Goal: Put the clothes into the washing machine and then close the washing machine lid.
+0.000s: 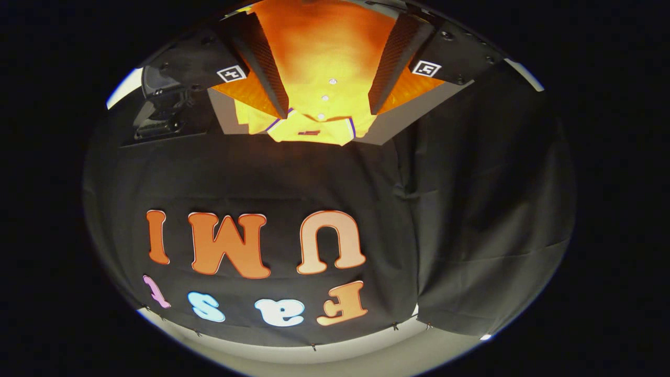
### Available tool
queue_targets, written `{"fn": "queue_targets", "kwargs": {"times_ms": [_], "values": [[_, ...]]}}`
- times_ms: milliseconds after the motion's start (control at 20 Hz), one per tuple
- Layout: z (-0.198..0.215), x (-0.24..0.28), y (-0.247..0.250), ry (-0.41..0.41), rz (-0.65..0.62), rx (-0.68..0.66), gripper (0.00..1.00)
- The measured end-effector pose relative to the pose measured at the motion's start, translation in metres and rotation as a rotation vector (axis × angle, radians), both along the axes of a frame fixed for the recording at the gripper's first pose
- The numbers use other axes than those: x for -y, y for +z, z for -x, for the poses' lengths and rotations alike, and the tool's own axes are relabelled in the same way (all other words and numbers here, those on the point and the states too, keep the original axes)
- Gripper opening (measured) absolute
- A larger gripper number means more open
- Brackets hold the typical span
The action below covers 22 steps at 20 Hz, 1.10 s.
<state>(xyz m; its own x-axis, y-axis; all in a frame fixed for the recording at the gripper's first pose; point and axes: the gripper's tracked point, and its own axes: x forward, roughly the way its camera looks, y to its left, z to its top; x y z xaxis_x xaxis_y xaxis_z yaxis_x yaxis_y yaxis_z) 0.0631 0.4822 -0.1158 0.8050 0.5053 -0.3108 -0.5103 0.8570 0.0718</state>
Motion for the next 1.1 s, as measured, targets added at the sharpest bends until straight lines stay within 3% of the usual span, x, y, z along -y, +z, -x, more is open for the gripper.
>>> {"fn": "queue_targets", "kwargs": {"times_ms": [400, 550, 800, 950, 1050, 1100], "values": [[-0.005, 0.003, -0.058, -0.092, 0.147, -0.106, 1.0], [-0.007, -0.002, -0.063, -0.065, 0.12, -0.196, 0.99], [0.001, -0.012, -0.064, 0.027, 0.125, -0.243, 0.9], [0.01, -0.025, -0.063, 0.092, 0.116, -0.239, 0.37], [0.01, -0.026, -0.064, 0.114, 0.138, -0.241, 0.2], [0.009, -0.025, -0.064, 0.115, 0.13, -0.246, 0.18]]}}
